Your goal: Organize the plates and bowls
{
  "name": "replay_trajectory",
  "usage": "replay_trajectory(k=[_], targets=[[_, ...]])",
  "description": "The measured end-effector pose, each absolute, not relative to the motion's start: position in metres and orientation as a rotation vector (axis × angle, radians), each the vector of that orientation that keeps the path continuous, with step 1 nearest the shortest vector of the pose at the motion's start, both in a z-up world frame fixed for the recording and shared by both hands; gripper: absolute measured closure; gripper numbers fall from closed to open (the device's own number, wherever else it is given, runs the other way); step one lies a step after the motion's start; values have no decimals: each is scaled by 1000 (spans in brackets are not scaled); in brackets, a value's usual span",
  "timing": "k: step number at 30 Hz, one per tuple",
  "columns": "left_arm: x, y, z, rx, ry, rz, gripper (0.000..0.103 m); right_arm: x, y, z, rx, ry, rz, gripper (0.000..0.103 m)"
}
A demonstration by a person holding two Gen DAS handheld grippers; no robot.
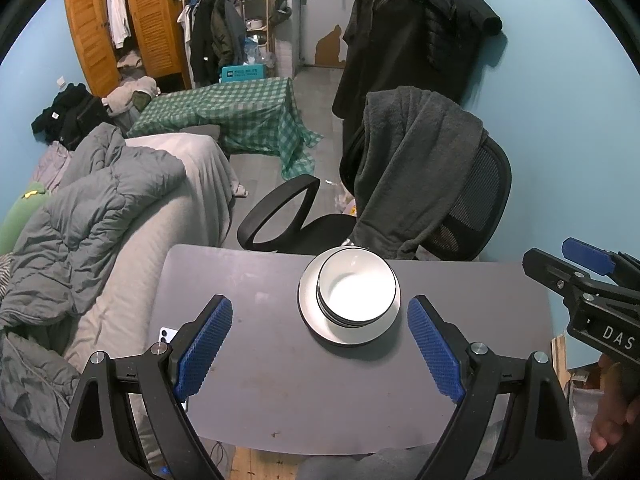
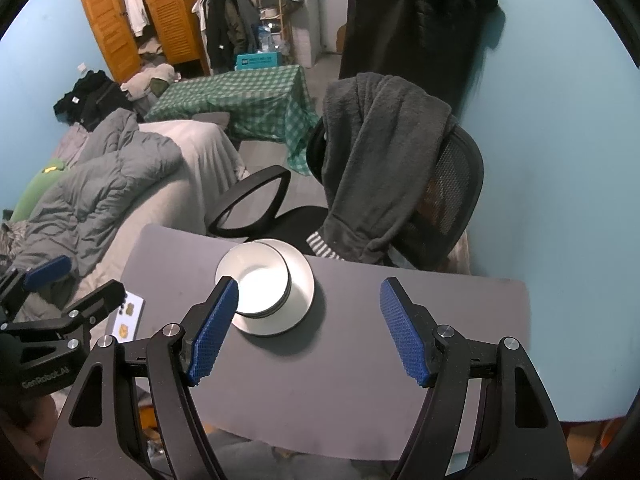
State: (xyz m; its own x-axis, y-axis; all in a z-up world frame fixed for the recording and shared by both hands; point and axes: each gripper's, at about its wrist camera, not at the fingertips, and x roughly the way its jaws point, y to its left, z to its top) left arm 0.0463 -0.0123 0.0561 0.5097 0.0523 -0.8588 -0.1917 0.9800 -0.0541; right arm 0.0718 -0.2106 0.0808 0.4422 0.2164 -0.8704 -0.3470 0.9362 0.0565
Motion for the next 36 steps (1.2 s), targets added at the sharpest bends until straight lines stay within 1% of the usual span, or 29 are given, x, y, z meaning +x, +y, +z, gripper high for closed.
replay_trajectory(k=[36], targets=[[48, -11, 56, -155, 1027, 150, 12, 74, -214, 77, -128, 1054, 350, 31]])
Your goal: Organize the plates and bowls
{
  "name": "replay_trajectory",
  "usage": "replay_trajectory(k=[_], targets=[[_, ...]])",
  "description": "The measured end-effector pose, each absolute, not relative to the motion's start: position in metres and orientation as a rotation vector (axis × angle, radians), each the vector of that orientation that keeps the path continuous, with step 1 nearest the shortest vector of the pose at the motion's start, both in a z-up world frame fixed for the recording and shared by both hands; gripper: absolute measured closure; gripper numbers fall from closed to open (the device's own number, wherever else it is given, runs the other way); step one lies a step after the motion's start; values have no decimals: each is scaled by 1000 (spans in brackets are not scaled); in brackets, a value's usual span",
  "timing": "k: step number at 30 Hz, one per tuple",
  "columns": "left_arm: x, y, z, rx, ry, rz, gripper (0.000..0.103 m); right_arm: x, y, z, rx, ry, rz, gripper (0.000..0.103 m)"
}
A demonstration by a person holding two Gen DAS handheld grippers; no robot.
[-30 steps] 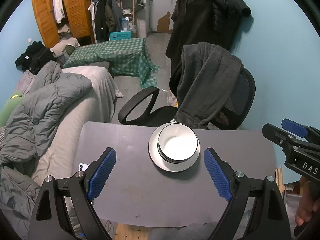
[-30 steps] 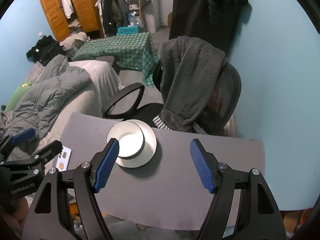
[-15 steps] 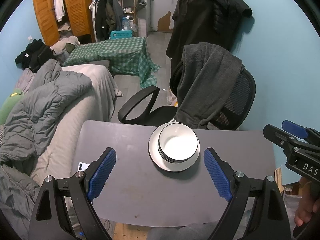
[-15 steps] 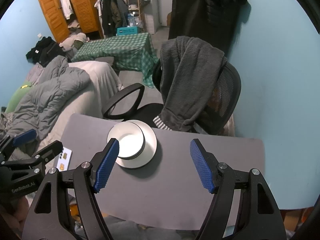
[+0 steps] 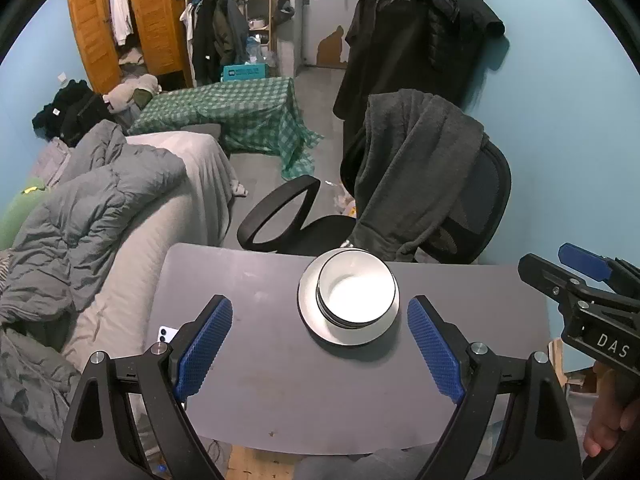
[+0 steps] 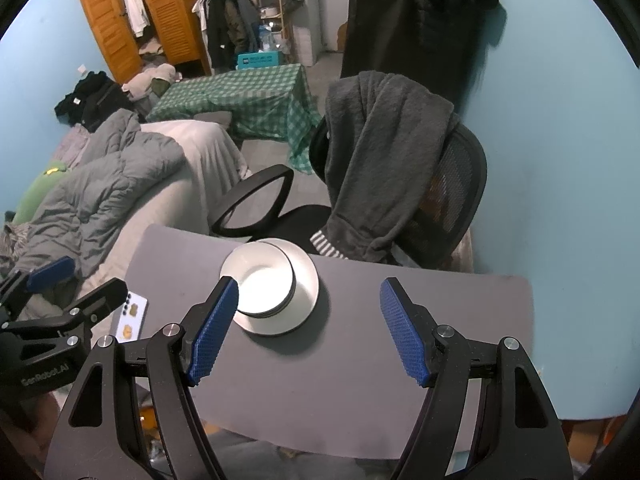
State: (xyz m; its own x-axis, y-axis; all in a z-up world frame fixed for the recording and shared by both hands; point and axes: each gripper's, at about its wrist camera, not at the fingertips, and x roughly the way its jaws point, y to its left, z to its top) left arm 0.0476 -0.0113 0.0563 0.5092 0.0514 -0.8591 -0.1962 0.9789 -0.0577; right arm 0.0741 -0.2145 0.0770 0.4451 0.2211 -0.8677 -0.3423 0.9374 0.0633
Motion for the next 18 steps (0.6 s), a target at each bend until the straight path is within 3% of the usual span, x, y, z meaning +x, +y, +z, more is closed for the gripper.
replay_trajectory(k=[18], targets=[[48, -19, 60, -102, 1041, 154, 13, 71, -206, 82, -127, 1046, 358, 31]])
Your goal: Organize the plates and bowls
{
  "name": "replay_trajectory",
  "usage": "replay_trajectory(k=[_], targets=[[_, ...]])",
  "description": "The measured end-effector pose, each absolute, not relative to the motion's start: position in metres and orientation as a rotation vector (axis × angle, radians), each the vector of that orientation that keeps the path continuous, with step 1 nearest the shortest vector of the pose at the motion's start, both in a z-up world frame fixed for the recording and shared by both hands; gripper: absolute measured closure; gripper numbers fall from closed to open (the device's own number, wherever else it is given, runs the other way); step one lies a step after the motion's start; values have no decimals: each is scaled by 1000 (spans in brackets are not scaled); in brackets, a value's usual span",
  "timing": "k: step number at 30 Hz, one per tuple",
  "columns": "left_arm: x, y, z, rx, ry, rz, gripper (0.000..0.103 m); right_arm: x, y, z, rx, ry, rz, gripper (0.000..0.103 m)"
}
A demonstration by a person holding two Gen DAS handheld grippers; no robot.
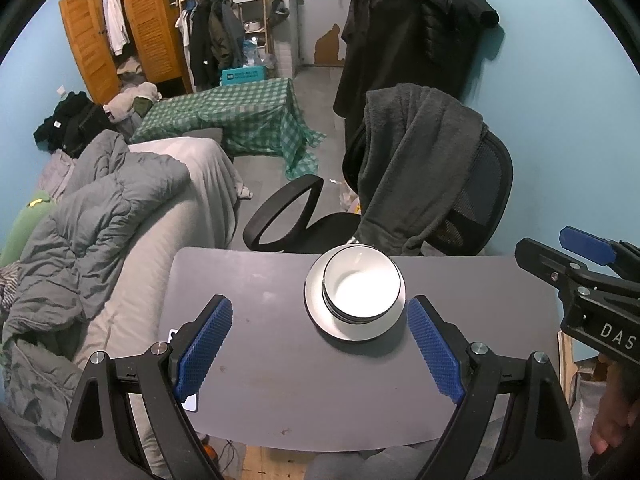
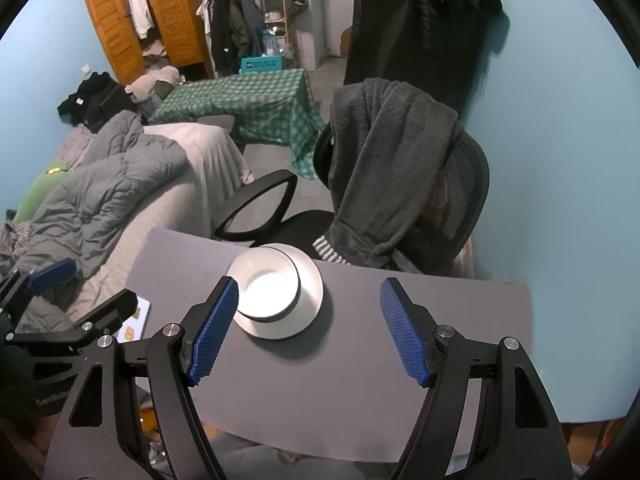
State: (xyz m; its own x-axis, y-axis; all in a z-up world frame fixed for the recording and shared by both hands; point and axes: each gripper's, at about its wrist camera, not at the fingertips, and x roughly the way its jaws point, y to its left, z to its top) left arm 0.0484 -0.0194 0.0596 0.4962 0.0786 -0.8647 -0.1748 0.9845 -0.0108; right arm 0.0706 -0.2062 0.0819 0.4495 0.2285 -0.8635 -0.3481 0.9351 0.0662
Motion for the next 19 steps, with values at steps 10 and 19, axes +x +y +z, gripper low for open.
replay_trajectory(k=[10, 19], targets=[[42, -14, 60, -118, 1043, 157, 12, 72, -207, 82, -128, 1048, 361, 31], [40, -13, 63, -115, 1021, 162, 12, 73, -207, 81, -129, 1045, 363, 31]])
